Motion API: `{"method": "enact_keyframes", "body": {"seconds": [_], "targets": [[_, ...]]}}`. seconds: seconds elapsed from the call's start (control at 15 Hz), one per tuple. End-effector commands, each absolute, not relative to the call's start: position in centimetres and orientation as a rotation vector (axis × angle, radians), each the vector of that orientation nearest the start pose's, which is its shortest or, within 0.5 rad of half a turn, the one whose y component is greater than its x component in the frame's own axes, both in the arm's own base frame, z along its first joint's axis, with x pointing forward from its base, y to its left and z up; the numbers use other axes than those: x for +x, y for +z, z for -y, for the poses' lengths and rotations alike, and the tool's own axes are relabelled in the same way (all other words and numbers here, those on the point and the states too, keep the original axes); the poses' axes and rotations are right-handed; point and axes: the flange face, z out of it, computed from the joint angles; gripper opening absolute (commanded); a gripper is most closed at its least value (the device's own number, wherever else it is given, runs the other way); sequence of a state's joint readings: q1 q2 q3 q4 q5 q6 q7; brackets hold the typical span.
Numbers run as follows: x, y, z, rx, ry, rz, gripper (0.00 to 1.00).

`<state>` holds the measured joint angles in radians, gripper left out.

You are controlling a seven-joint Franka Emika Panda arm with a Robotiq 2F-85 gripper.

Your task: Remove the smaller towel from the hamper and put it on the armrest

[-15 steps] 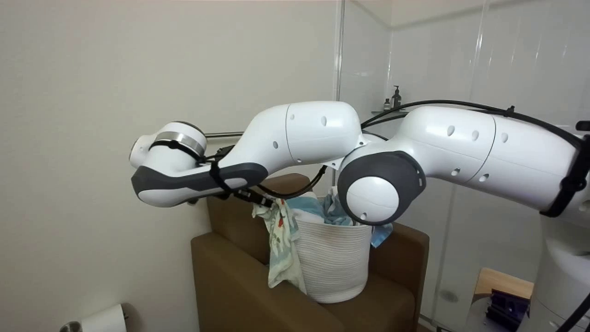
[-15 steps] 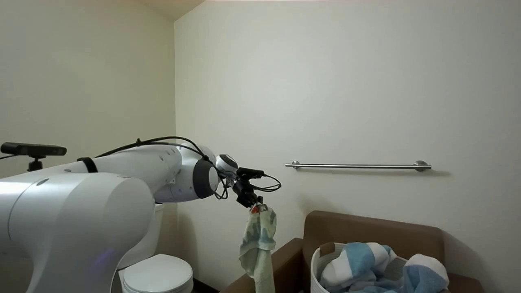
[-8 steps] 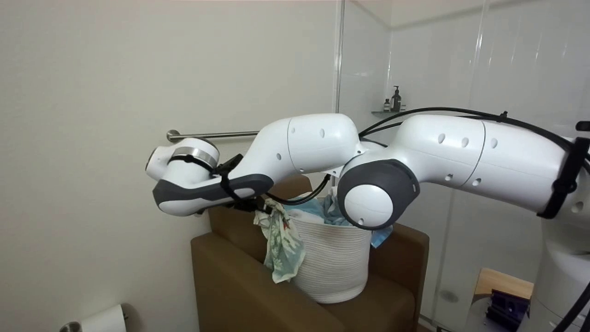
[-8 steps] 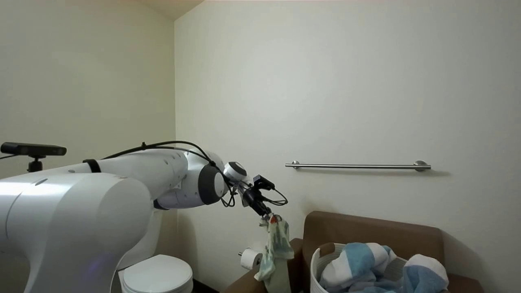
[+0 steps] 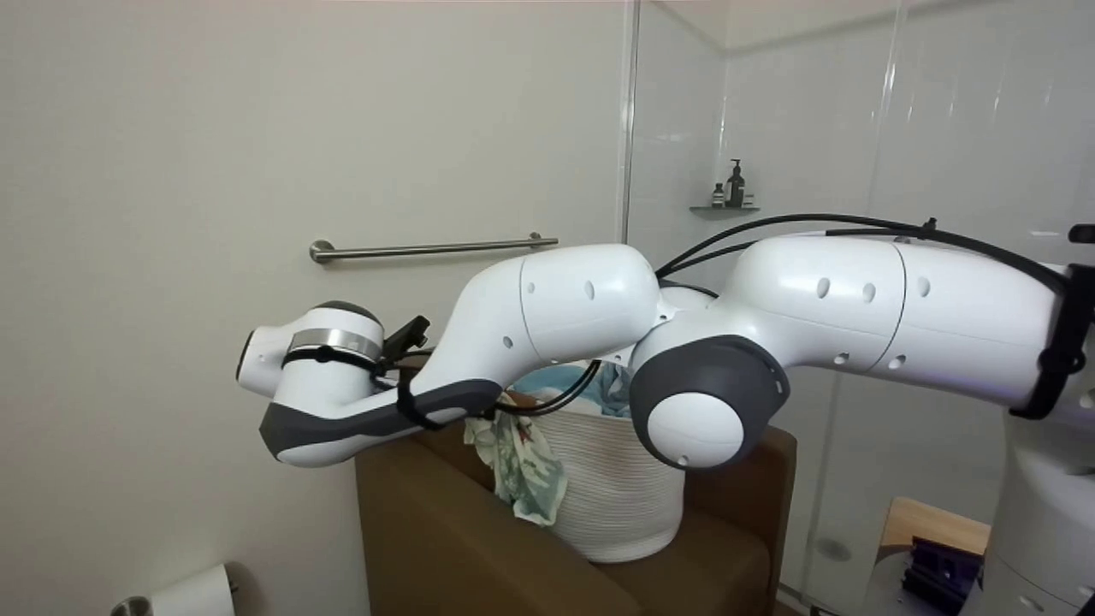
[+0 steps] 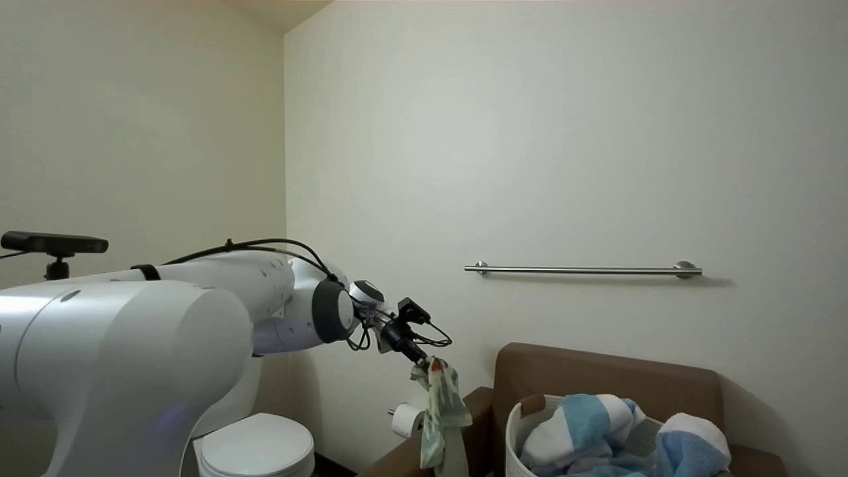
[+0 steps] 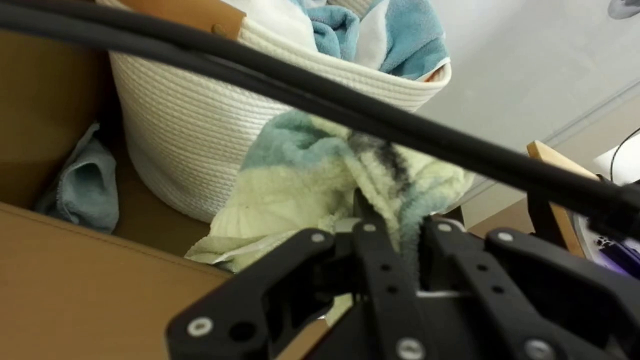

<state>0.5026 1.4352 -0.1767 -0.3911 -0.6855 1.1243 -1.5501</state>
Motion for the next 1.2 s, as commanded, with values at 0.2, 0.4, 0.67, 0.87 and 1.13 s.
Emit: {"method": "enact_keyframes", "body": {"seconds": [0.2,0.4,0.67,0.87,1.13], "targets": [[69.5,15.6,-25.0,1.195,-1.339,-2.147,0.09],[68.6,11.4,-28.3,1.011,-1.278,-2.265,0.09],[67.6,7.7,-31.8,0.755,-1.184,-2.392,0.09],[67.5,6.7,-33.8,0.567,-1.118,-2.472,0.09],[67.1,5.7,-35.8,0.313,-1.070,-2.548,0.09]]}}
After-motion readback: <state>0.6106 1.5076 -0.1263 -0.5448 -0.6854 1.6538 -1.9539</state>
